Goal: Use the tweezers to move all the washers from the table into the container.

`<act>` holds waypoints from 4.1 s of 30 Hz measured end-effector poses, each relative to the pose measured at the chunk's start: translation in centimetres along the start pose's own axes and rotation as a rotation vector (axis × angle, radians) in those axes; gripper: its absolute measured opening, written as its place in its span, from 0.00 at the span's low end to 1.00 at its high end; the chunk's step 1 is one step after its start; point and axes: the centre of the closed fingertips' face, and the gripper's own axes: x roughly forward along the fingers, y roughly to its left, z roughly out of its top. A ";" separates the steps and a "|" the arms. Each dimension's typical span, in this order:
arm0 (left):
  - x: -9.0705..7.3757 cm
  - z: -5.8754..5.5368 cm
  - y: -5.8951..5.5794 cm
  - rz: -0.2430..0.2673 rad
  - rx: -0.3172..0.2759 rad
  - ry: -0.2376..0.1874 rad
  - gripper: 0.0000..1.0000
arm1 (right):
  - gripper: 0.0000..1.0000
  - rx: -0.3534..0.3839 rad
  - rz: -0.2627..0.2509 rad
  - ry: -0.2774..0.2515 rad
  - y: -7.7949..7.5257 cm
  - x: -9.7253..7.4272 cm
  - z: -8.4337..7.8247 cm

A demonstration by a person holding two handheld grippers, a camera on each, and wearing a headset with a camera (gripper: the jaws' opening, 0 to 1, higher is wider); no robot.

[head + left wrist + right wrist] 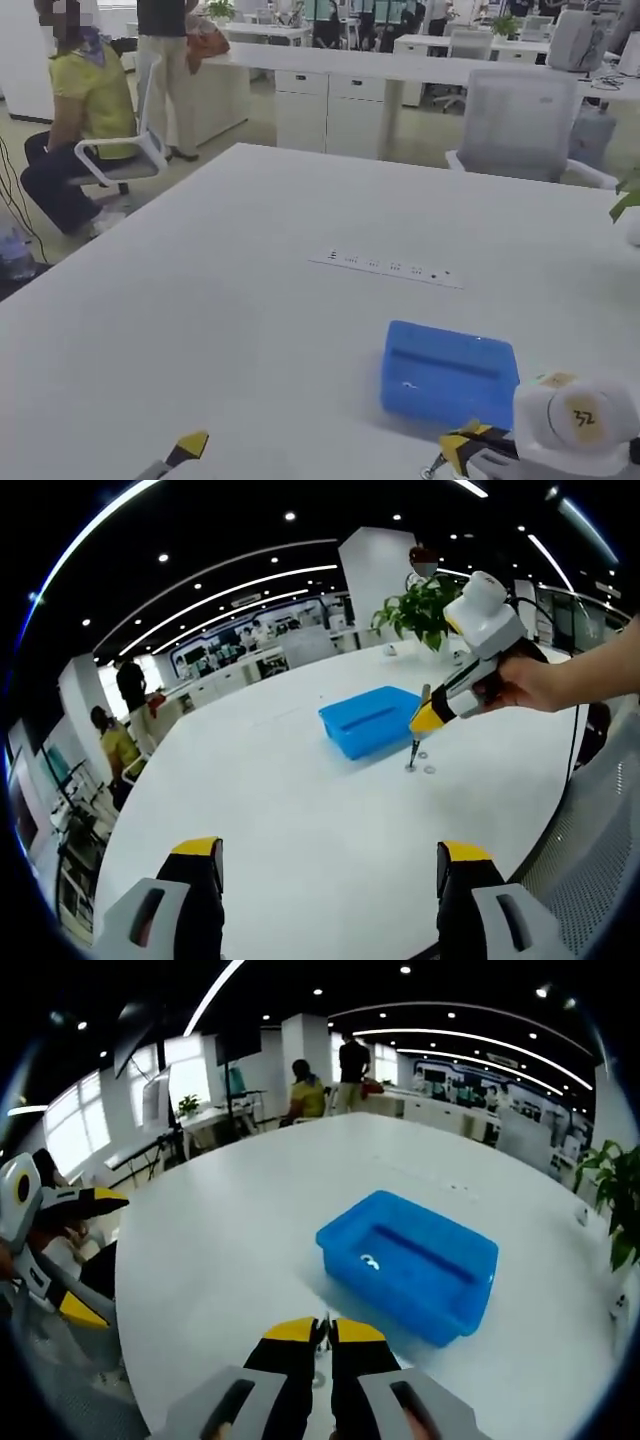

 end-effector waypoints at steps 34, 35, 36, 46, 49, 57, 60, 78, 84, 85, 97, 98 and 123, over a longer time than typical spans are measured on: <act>0.0 -0.2 0.0 -0.003 -0.003 0.006 0.90 | 0.01 -0.032 -0.115 -0.155 -5.2 -1.8 8.3; 0.1 -0.3 0.0 -0.002 0.001 0.010 0.90 | 0.01 -0.036 -0.117 -0.154 -5.4 -1.6 8.4; 0.1 -0.3 0.0 -0.002 0.003 0.011 0.90 | 0.01 -0.036 -0.121 -0.149 -5.6 -1.3 8.4; 0.1 -0.3 0.4 0.013 -0.024 0.014 0.91 | 0.01 -0.030 -0.145 -0.094 -6.9 1.3 7.1; 0.1 -0.3 0.5 0.016 -0.030 0.017 0.91 | 0.01 -0.046 -0.143 -0.065 -7.0 2.3 6.4; 0.1 -0.5 0.4 0.018 -0.015 0.022 0.90 | 0.01 -0.031 -0.130 -0.024 -6.9 3.4 5.1; 0.1 -0.4 0.4 0.023 -0.008 0.019 0.90 | 0.01 -0.035 -0.125 -0.002 -6.8 3.8 4.4; 0.1 -0.6 0.5 0.022 -0.015 0.028 0.90 | 0.02 -0.036 -0.108 0.008 -6.7 3.7 4.1; 0.1 -0.5 0.4 0.020 -0.013 0.026 0.90 | 0.02 -0.013 -0.112 -0.024 -6.7 2.4 4.9; 0.1 -0.4 0.5 0.022 -0.014 0.023 0.90 | 0.02 -0.014 -0.117 -0.032 -6.7 2.0 5.2; 0.1 -0.4 0.3 0.012 -0.015 0.016 0.89 | 0.02 0.009 -0.112 -0.154 -5.1 -1.8 7.9; 0.1 -0.4 0.3 0.013 -0.014 0.016 0.89 | 0.02 0.010 -0.108 -0.160 -4.9 -2.0 7.9; 0.0 -0.2 0.3 0.019 0.006 0.011 0.89 | 0.02 0.120 -0.003 -0.065 -0.3 -3.1 0.2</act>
